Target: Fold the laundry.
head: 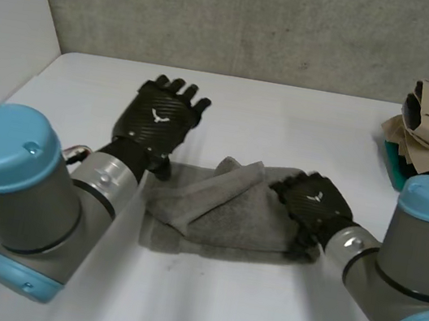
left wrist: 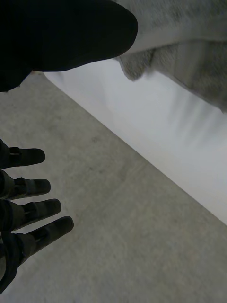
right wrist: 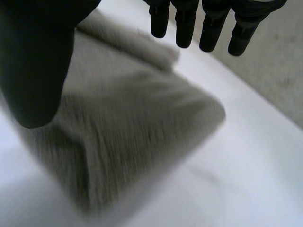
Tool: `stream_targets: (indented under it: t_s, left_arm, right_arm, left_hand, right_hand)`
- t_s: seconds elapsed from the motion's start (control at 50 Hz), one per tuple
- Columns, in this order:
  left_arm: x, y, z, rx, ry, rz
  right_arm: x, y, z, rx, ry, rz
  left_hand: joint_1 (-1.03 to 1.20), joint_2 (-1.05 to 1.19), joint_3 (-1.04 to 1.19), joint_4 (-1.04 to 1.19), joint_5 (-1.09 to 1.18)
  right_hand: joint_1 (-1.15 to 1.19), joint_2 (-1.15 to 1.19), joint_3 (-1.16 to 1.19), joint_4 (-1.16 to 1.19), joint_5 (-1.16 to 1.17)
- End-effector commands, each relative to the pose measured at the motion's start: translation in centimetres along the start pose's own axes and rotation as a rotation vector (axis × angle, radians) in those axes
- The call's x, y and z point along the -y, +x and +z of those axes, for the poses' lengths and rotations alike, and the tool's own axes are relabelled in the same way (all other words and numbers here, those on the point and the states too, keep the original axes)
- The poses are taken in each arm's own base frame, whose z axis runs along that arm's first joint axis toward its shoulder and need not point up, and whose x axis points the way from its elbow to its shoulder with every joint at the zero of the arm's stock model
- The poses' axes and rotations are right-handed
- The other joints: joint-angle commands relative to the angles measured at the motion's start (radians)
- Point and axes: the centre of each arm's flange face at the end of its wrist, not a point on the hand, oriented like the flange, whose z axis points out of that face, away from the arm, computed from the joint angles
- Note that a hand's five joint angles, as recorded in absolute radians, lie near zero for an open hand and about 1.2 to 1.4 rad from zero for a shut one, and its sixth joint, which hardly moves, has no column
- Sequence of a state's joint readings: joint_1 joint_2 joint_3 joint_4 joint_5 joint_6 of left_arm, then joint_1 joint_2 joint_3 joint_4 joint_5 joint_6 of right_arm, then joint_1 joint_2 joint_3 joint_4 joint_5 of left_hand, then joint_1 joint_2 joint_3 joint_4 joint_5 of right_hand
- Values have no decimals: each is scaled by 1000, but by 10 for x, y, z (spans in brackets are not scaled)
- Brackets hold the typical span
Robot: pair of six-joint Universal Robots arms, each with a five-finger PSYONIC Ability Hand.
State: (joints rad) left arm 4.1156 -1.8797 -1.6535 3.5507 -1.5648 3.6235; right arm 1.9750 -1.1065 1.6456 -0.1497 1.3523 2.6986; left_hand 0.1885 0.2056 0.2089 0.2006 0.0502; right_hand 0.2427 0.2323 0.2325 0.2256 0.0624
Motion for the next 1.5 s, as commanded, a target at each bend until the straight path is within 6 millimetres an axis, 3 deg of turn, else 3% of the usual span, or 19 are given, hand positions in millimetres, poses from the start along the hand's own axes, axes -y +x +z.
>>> stream_targets:
  t_s: [0.02,0.08,0.2,0.26,0.46,0.54,0.62,0.64,0.7,0.8,0.96,1.0,1.12,1.22,1.3,1.32,1.36,1.46,1.5]
  left_arm:
    - [4,17,3,-43,18,-2]
    - [-1,23,6,-61,7,-8]
    - [-10,62,17,-144,-2,-81]
    - [-14,70,30,-149,3,-115]
    - [-44,89,66,-158,-59,-107]
    - [-62,87,74,-77,-140,-77]
    - [-83,62,80,94,-250,22]
    - [-92,48,79,171,-309,69]
    - [-102,33,72,242,-379,116]
    - [-73,20,45,213,-350,94]
    - [-29,25,8,142,-257,-37]
    - [-24,23,2,143,-250,-55]
    - [-14,15,-15,149,-241,-73]
    - [-9,9,-24,155,-235,-76]
    - [-8,3,-29,168,-236,-80]
    - [-8,2,-30,172,-236,-80]
    - [-7,-1,-33,176,-235,-83]
    - [-10,-2,-37,178,-246,-81]
    - [-12,-2,-37,182,-251,-80]
  right_arm:
    - [-34,11,8,-14,-116,-125]
    - [-35,12,8,-23,-114,-142]
    - [-31,13,3,-28,-104,-130]
    - [-30,12,1,-28,-103,-110]
    - [-32,7,-1,-32,-85,-98]
    - [-33,5,-1,-31,-87,-99]
    - [-32,5,-1,-30,-82,-99]
    - [-32,5,-1,-30,-82,-99]
    - [-31,6,0,-34,-80,-102]
    - [-30,7,1,-40,-75,-106]
    - [-31,18,1,-115,-104,-129]
    - [-31,20,1,-127,-109,-146]
    - [-21,27,-1,-158,-95,-260]
    - [6,32,-3,-204,-29,-445]
    - [42,7,0,-190,119,-613]
    - [60,-15,-1,-162,213,-681]
    - [72,-40,-2,-121,306,-737]
    - [62,-118,-6,126,506,-856]
    - [52,-134,-6,198,519,-867]
  left_hand:
    - [51,34,31,39,15]
    - [63,46,43,51,27]
    - [75,58,54,63,39]
    - [84,67,63,72,48]
    - [104,87,84,92,68]
    - [154,137,134,142,118]
    - [172,155,151,160,136]
    - [172,155,151,160,136]
    - [163,146,143,151,127]
    - [151,134,131,139,115]
    - [151,134,131,139,115]
    - [151,134,131,139,115]
    - [145,128,125,133,109]
    - [122,105,101,110,86]
    - [110,93,90,98,74]
    - [107,90,87,95,71]
    - [107,90,87,95,71]
    - [93,75,72,80,56]
    - [75,58,55,63,39]
  right_hand:
    - [411,421,421,428,417]
    - [471,481,481,488,476]
    - [321,331,331,338,327]
    - [203,214,214,221,209]
    - [230,240,240,247,235]
    - [265,275,275,282,271]
    - [332,343,342,349,338]
    - [353,363,363,370,359]
    - [455,466,466,472,461]
    - [649,660,660,666,655]
    - [946,956,956,963,952]
    - [1152,1162,1162,1169,1158]
    - [1154,1164,1164,1171,1159]
    - [1154,1164,1164,1171,1159]
    - [1154,1164,1164,1171,1159]
    - [1154,1164,1164,1171,1159]
    - [1154,1164,1164,1171,1159]
    - [1154,1164,1164,1171,1159]
    - [1154,1164,1164,1171,1159]
